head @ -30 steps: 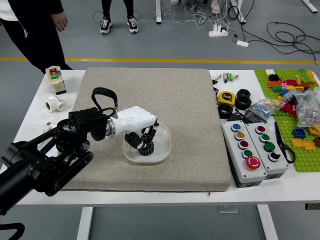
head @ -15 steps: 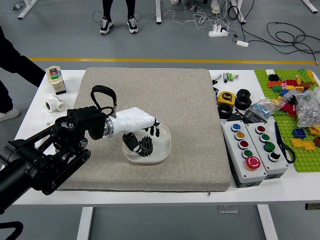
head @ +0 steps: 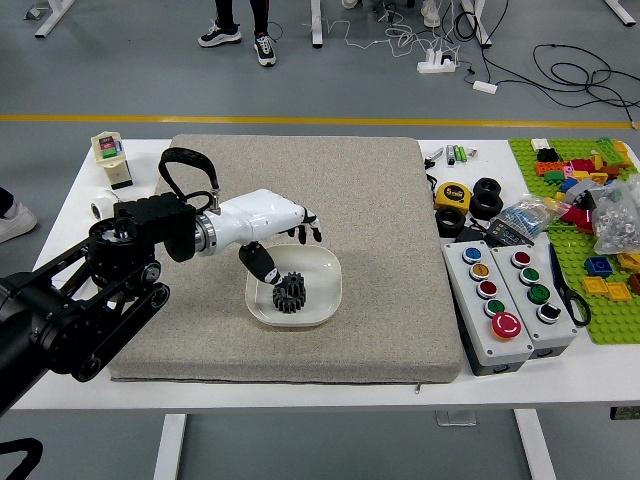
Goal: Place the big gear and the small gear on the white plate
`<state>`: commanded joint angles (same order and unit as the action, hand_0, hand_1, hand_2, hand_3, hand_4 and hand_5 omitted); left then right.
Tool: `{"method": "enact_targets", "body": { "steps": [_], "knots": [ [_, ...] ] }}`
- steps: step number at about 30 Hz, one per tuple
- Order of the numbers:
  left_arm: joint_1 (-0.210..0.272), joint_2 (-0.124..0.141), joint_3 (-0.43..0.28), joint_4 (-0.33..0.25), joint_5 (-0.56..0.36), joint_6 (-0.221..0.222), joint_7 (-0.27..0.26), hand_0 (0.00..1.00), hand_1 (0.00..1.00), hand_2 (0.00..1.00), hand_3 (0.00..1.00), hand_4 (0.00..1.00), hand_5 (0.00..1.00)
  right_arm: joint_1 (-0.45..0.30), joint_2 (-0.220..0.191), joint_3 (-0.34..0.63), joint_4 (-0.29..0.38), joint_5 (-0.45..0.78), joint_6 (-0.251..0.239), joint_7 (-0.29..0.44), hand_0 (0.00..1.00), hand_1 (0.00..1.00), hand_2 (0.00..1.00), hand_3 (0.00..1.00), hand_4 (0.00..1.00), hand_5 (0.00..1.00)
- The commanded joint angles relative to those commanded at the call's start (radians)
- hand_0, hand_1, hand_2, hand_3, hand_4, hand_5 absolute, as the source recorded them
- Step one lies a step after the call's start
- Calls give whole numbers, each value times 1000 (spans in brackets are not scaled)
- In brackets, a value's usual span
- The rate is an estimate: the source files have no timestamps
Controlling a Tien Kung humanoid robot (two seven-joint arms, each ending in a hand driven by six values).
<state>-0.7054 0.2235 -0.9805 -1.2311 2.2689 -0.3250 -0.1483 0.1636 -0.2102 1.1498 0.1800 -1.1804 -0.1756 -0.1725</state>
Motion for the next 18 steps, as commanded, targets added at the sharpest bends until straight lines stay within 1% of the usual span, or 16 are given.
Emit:
{"method": "enact_targets", "body": {
  "steps": [1, 4, 6, 7, 8, 9, 10, 11, 12, 13, 14, 16, 17, 18],
  "knots": [
    [11, 1, -28, -11, 0, 36, 22, 539, 645, 708, 780, 952, 194, 0, 0, 2, 0, -1, 0, 0, 702, 701, 779, 628, 853, 645],
    [33, 2, -85, -24, 0, 134, 63, 539, 645, 708, 780, 952, 194, -1, 0, 5, 0, -4, -1, 1, 702, 701, 779, 628, 853, 645],
    [62, -1, -141, -22, 0, 219, 89, 539, 645, 708, 780, 952, 194, -2, 0, 7, 0, -6, -2, 2, 702, 701, 779, 628, 853, 645],
    [83, -7, -172, -12, 0, 258, 100, 539, 643, 701, 676, 818, 244, -2, 0, 7, 0, -5, -3, 2, 702, 700, 779, 627, 853, 645],
    [92, -9, -192, -9, 0, 297, 103, 539, 643, 701, 676, 818, 244, -2, 0, 7, 0, -5, -4, 2, 702, 700, 779, 627, 853, 645],
    [114, -19, -223, 3, 0, 342, 106, 539, 643, 701, 676, 818, 244, -2, 0, 9, 0, -6, -4, 3, 702, 700, 779, 627, 853, 645],
    [123, -22, -241, 8, 0, 380, 107, 539, 643, 701, 676, 818, 244, -2, 0, 9, 0, -7, -4, 3, 702, 700, 779, 627, 853, 645],
    [149, -32, -277, 20, 0, 419, 104, 539, 643, 701, 676, 818, 244, -3, 1, 11, 0, -9, -5, 3, 702, 700, 779, 627, 853, 645],
    [162, -37, -298, 25, -3, 464, 100, 539, 643, 701, 676, 818, 244, -3, 1, 13, 0, -11, -5, 3, 702, 700, 779, 627, 853, 645],
    [185, -45, -329, 31, -30, 503, 88, 648, 701, 784, 669, 802, 247, -4, 2, 15, 0, -12, -5, 4, 701, 698, 776, 626, 853, 646],
    [203, -52, -353, 33, -54, 549, 77, 648, 701, 784, 669, 802, 247, -5, 2, 18, 0, -14, -5, 4, 701, 698, 776, 626, 853, 646],
    [245, -62, -400, 30, -145, 640, 47, 648, 701, 784, 669, 802, 247, -6, 4, 27, 0, -23, -5, 5, 701, 698, 776, 626, 853, 646],
    [261, -65, -415, 28, -191, 677, 35, 648, 701, 784, 669, 802, 247, -6, 4, 31, 0, -26, -6, 5, 701, 698, 776, 626, 853, 646],
    [283, -70, -432, 20, -230, 696, 19, 648, 701, 784, 669, 802, 247, -8, 5, 38, 0, -34, -5, 5, 701, 698, 776, 626, 853, 646]
  ]
}}
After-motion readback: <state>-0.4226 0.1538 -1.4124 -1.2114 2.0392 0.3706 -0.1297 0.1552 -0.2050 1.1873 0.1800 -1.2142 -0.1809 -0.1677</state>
